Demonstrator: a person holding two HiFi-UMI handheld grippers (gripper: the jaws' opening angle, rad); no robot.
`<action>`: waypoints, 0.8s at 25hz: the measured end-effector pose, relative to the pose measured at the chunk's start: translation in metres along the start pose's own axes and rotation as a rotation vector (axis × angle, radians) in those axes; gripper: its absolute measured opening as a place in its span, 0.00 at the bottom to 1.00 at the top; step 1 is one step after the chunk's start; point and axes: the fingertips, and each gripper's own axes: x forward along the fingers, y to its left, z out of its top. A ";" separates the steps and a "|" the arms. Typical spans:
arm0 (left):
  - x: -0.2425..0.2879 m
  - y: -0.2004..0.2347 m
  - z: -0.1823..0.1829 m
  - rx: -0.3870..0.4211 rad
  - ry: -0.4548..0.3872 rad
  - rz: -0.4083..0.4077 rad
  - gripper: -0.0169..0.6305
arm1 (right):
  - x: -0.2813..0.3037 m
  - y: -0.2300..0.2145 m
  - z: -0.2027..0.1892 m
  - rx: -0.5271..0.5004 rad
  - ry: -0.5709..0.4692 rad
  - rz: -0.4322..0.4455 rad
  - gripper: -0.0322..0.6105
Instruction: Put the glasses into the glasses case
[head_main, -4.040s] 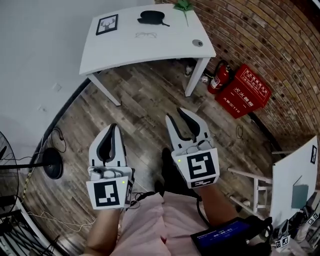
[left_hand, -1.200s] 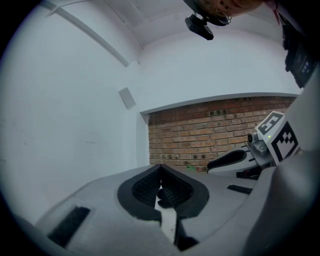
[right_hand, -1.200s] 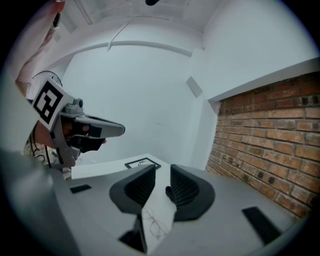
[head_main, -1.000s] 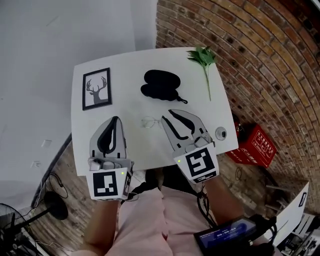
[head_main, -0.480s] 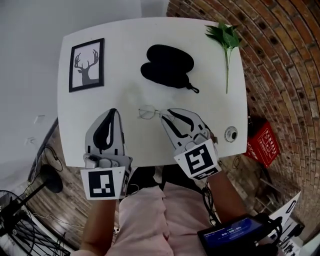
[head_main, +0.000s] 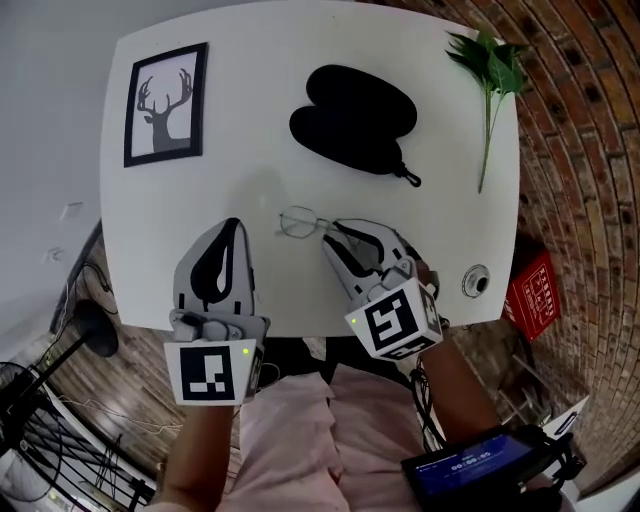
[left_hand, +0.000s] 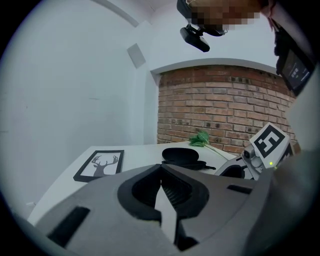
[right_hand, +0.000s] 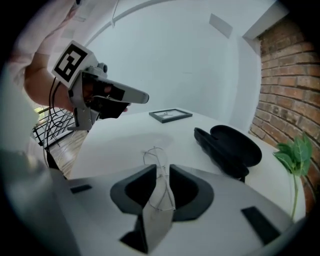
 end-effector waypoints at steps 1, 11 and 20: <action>0.002 0.001 -0.002 -0.003 0.005 0.002 0.03 | 0.002 0.000 -0.002 -0.002 0.010 0.008 0.19; 0.013 0.003 -0.006 -0.033 0.003 0.002 0.03 | 0.011 0.003 -0.007 0.004 0.046 0.063 0.13; 0.013 0.003 -0.007 -0.040 0.013 -0.001 0.03 | 0.013 0.006 -0.013 0.032 0.079 0.084 0.12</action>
